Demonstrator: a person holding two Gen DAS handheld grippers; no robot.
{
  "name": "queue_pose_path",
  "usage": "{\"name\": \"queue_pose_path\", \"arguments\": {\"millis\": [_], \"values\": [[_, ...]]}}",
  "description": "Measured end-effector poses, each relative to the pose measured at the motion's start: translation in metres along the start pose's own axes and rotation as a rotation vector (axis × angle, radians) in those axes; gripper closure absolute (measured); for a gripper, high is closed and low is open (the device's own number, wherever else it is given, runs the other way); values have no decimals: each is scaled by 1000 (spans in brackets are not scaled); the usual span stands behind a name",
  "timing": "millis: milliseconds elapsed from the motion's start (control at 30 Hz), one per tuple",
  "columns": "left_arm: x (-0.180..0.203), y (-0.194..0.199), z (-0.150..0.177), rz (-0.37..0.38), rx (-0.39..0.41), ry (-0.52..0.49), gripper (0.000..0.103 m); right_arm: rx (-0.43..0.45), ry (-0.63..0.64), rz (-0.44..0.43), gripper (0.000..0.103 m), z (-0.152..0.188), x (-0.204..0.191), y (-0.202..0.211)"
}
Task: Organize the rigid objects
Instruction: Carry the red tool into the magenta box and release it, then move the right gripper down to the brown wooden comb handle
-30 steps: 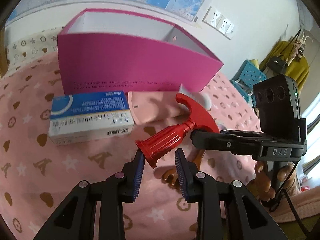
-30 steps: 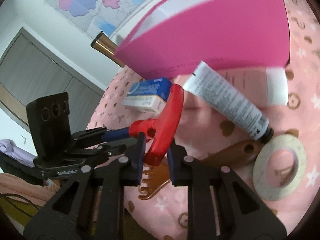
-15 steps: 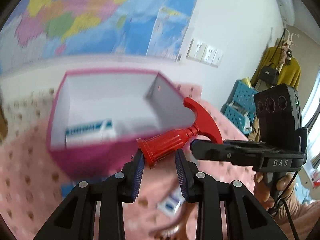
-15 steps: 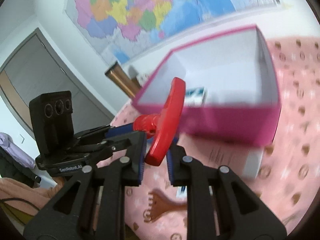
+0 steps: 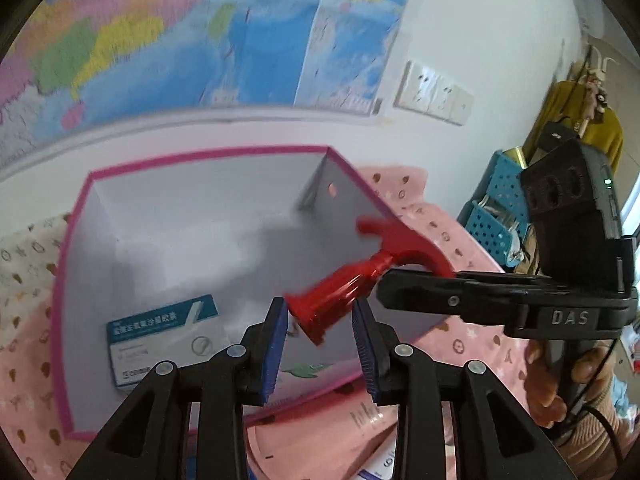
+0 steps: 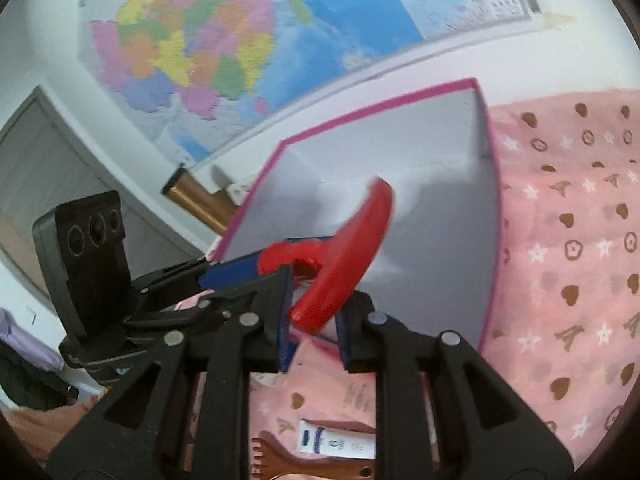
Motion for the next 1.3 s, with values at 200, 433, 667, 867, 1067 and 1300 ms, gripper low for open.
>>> {"name": "queue_pose_path", "arguments": {"millis": [200,433,667,867,1067,1300], "values": [[-7,-12,4,-19,-27,23,71,12,-25,81,80,-7,18,2],[-1,35,10,-61,85,-24,59,60,20,45,69,10,5,29],[18,72,42,-43,132,-60,53,58,65,24,64,56,4,51],[30,51,91,-17,22,-49,53,-26,-10,73,64,97,38,37],[40,29,128,13,-69,-24,53,-66,-64,145,64,123,67,31],[60,28,148,52,-106,-67,53,-106,-54,130,63,143,62,30]]}}
Point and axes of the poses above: each gripper's, at about its wrist camera, not at the fingertips, and y roughly against the way its jaws point, x to its right, z to its underside, the point moved 8 cm from there along -y, roughly the way its jaws point, and after that the axes turned 10 degrees about -y, right-handed, at the moved point
